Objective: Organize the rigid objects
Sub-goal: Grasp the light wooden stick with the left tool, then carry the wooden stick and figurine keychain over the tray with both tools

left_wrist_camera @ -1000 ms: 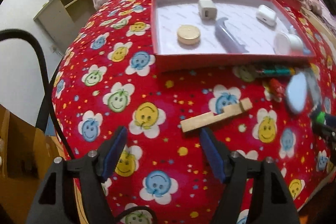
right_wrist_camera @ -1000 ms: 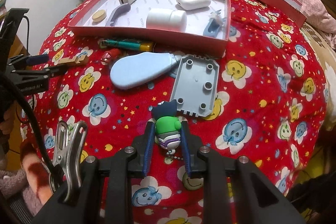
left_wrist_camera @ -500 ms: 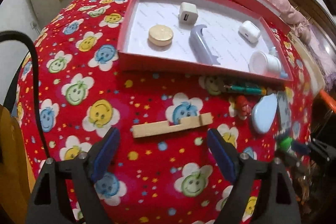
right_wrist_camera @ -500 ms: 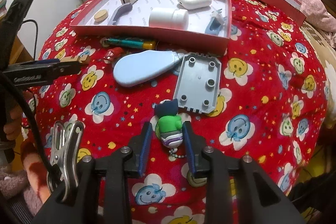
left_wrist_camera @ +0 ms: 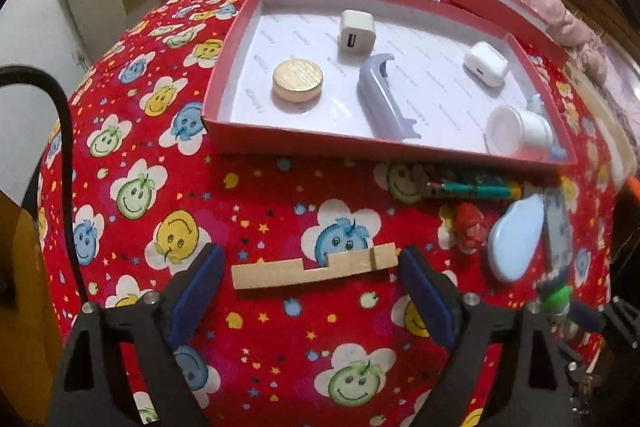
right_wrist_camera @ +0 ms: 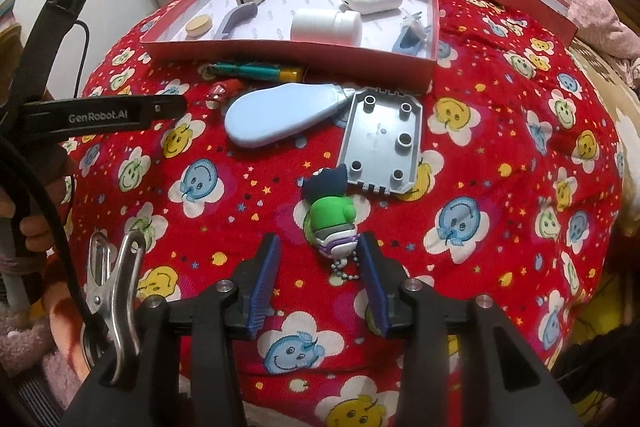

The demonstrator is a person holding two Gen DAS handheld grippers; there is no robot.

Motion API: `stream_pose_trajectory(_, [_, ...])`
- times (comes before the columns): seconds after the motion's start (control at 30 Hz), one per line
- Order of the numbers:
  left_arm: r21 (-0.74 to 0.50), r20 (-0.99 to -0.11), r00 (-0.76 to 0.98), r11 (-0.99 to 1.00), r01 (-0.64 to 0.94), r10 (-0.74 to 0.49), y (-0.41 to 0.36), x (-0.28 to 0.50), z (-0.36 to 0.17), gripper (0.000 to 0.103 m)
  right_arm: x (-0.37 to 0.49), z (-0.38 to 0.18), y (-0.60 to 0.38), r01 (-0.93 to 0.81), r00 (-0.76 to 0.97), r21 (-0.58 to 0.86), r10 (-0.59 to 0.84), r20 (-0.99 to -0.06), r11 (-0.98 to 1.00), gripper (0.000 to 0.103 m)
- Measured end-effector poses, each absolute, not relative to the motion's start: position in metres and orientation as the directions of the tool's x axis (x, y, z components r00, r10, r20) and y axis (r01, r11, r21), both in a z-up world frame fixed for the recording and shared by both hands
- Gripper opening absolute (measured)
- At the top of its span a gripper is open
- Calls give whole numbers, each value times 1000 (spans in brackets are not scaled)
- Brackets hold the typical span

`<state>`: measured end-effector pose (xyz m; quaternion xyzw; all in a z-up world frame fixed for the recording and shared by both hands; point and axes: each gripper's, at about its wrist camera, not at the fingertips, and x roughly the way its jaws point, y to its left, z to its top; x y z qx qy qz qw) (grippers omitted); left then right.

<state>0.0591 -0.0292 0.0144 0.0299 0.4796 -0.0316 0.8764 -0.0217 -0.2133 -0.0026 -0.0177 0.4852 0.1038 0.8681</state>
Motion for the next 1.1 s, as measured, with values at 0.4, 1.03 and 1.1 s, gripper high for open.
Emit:
stream_pose_trajectory(0.4, [34, -839, 543, 994, 108, -30, -29, 54, 15, 80, -20, -2, -211, -181, 514, 37, 127, -848, 983, 32])
stream_pose_trajectory(1.03, [17, -833, 549, 989, 144, -66, -22, 44, 26, 80, -19, 2, -223, -151, 509, 120, 182, -841, 981, 21])
stream_pose_trajectory(1.1, [15, -830, 553, 989, 146, -69, -21, 43, 27, 80, -19, 3, -223, -155, 509, 123, 186, -841, 980, 21])
